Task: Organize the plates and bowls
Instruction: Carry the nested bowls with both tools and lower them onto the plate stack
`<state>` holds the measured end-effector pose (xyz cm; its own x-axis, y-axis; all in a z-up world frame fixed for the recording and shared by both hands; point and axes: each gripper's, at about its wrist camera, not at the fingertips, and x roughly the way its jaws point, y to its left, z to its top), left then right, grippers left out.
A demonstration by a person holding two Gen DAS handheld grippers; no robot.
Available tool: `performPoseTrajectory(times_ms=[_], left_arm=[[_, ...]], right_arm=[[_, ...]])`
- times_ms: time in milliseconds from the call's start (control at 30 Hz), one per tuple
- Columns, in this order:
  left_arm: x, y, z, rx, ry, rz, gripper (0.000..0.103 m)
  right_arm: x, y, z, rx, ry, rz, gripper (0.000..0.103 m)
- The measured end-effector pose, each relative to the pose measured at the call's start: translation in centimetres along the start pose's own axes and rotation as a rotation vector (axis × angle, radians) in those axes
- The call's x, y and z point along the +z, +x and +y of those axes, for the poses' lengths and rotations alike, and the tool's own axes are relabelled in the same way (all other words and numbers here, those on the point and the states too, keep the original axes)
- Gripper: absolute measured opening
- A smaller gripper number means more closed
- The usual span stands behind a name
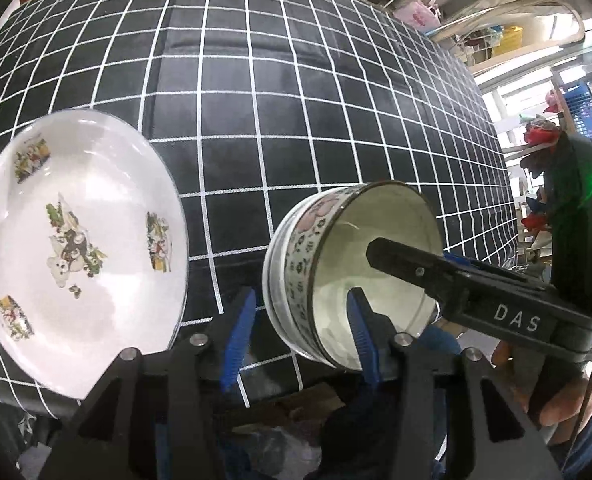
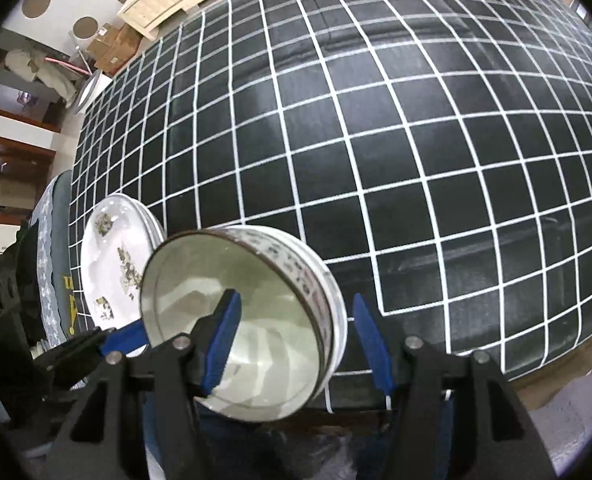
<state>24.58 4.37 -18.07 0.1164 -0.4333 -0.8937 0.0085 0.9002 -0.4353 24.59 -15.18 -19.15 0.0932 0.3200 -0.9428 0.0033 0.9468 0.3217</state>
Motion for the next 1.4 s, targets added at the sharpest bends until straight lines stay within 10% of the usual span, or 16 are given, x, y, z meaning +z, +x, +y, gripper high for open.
performPoseTrajectory(times_ms=[1000,1400], left_arm=[[1.3,5.3,-0.4,-0.041,-0.004,0.069,0.05],[1.8,6.0,-2.2,0.009,0.015,0.037,0.061]], right_arm=[[0.3,2.7,-2.2,0.139,0.076,0.036,0.071],[0.0,2.7,-1.6,0.059,0.116,0.038,0.066]])
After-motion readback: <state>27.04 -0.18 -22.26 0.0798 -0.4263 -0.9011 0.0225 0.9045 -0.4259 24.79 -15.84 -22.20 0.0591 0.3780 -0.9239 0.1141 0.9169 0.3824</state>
